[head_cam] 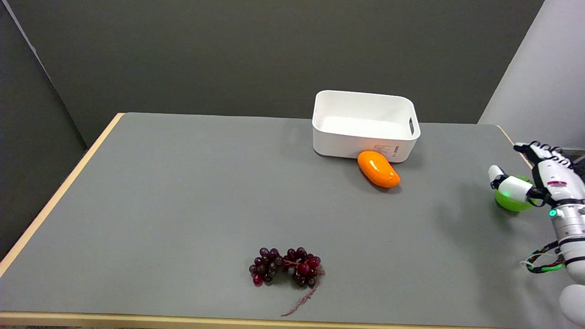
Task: Pick up the green apple.
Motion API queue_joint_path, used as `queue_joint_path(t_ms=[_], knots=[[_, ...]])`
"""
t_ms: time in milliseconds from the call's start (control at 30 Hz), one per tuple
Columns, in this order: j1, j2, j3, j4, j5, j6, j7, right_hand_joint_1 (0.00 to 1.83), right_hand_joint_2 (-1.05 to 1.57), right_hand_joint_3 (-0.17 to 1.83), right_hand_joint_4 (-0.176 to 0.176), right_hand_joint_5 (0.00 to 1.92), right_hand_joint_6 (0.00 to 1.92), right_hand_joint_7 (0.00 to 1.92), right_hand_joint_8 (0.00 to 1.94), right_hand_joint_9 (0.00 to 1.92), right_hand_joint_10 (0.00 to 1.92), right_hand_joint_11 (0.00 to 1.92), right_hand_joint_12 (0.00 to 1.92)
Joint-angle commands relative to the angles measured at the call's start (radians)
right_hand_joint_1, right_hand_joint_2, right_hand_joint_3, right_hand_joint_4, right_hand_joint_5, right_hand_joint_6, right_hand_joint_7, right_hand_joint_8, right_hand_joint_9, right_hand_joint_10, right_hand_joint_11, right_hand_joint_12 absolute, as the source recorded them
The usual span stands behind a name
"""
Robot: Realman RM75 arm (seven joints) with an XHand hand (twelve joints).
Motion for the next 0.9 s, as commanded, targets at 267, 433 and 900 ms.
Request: queue_joint_path(t_ms=[267, 433, 900], knots=[[0.146, -0.018, -0.129, -0.181, 0.009, -0.077, 0.054, 0.36, 0.69, 0.8, -0.001, 0.25, 0.43, 0.2, 0.29, 0.01, 0.58, 0.0, 0.88], [0.162, -0.029, -0.137, -0.195, 0.007, -0.058, 0.047, 0.45, 0.66, 0.97, -0.02, 0.26, 0.56, 0.24, 0.4, 0.06, 0.64, 0.0, 1.02], [0.201, -0.025, -0.192, -0.22, -0.123, 0.069, 0.049, 0.95, 0.99, 0.75, -0.095, 0.64, 1.74, 0.19, 1.94, 0.4, 1.92, 0.0, 1.92]])
